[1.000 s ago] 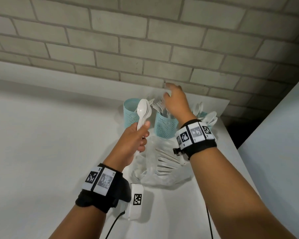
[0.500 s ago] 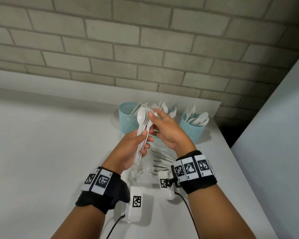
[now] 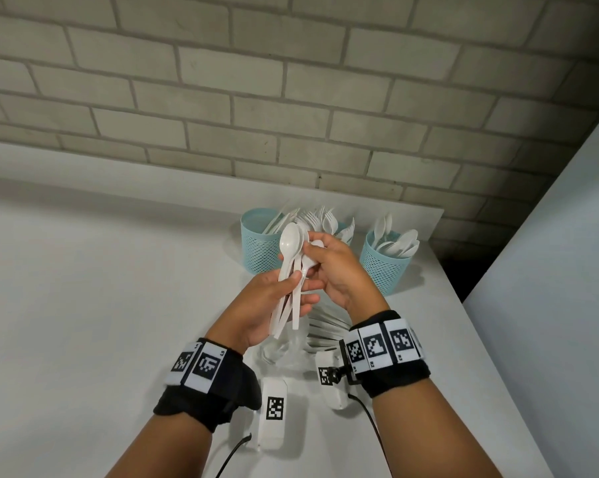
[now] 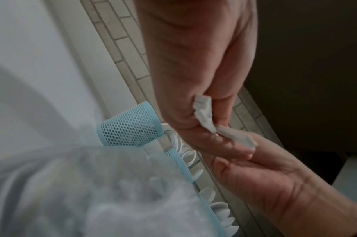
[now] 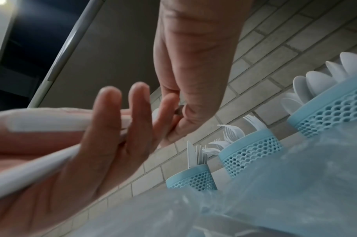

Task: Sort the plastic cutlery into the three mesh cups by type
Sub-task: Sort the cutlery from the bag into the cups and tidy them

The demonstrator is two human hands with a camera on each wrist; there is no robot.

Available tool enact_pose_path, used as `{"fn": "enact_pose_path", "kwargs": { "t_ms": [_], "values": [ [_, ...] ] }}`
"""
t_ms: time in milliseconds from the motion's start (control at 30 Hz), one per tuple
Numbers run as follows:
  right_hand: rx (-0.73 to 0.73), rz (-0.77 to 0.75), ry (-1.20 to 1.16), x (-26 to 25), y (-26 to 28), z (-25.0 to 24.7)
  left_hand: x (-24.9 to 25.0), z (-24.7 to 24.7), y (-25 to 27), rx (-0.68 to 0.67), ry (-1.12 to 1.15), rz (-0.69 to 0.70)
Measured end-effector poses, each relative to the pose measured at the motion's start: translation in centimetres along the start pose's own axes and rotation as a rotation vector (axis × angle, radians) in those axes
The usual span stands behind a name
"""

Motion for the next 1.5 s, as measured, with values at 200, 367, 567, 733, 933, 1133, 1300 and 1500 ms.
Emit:
{"fn": "enact_pose_path", "kwargs": {
  "t_ms": [200,367,567,733,933,1133,1300,1500],
  "values": [
    [0.014,-0.049,0.023,-0.7,0.0,0.4,-0.1,-0.3,-0.4,0.035,-0.008,0.015],
    [0.006,-0.066,0.087,-0.4,-0.6,0.3,-0.4,-0.1,-0.8,0.037,-0.078,-0.011],
    [0.268,-0.206,-0.036,-3.2,-0.7,-2.9,-2.2,-1.5,-1.1,0.090,0.065,-0.157],
    [0.397,-0.338,0.078,-4.7,1.0,-2.0,-2.6,-2.1,-1.5,0.189,0.204,-0.203],
    [-0.006,-0.171,-0.271,-2.3,0.9,2.8,-2.0,-2.3,-1.8,0.224,0.183,-0.146],
    [0.058,-0.225,-0.118,-3.7,0.8,2.1,-2.2,-2.7,-1.6,0.200,0.489,-0.169],
    [-0.036,-0.311,-0.054,-3.9,1.6,3.6,-2.0,-2.5,-1.2,0.173,0.697,-0.159],
    [-0.053,-0.312,-0.089,-4.6,2.1,3.8,-1.5,-2.5,-1.5,0.162,0.649,-0.135]
  ]
}}
Point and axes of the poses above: each hand's wrist, its own y-axis away from the middle knuckle, its own z-axis out of the palm, x = y × z, the point moved 9 cm from there along -y, towards the middle knuckle, and after that the axes turned 12 degrees about y, right-handed, at the moved point
